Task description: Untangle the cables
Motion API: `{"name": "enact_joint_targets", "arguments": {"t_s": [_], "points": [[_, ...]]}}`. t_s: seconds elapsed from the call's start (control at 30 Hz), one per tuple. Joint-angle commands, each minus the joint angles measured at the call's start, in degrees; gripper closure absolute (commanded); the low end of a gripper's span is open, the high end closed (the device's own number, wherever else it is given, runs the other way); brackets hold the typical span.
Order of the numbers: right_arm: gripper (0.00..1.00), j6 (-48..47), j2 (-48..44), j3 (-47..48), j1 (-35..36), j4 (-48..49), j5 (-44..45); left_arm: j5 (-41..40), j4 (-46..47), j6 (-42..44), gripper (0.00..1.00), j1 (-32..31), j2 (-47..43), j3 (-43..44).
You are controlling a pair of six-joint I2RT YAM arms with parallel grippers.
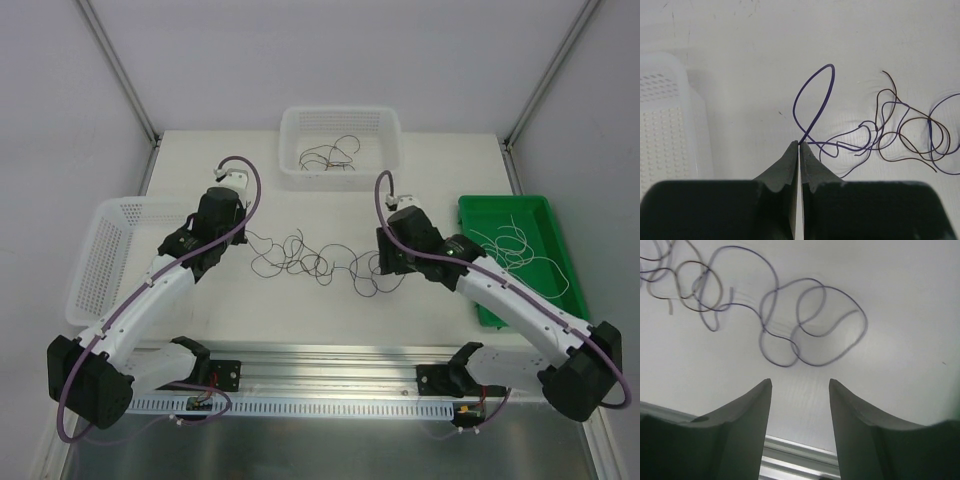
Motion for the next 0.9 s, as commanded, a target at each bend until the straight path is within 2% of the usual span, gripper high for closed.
{"name": "enact_joint_targets", "arguments": {"t_s": [0.0, 0.2, 0.3, 0.47, 0.6, 0.87], "points": [[0.47, 0.41, 6.20, 5.26, 2.90, 9.21, -7.55, 1.63, 1.36, 0.77, 1.00, 0.25, -0.92, -0.44], [0.51, 3.65, 19.66, 11.76, 6.51, 17.65, -11.52, 2.24, 1.36, 0.77, 1.00, 0.34, -0.65, -0.27], [0.52, 6.98, 26.96, 14.58, 7.21, 21.08, -10.83, 2.51, 1.36, 0.77, 1.00, 0.34, -0.65, -0.27], [0.58, 10.51, 37.67, 18.62, 7.57, 24.26, -9.86, 2.60, 1.36, 0.95, 1.00, 0.34, -0.47, -0.18], [0.60, 13.67, 43.23, 20.73, 7.65, 24.96, -9.41, 3.21, 1.44, 0.95, 1.00, 0.34, -0.47, -0.18], [0.66, 17.11, 47.72, 20.47, 7.65, 28.13, -11.70, 4.53, 1.36, 0.77, 1.00, 0.34, -0.30, 0.09]]}}
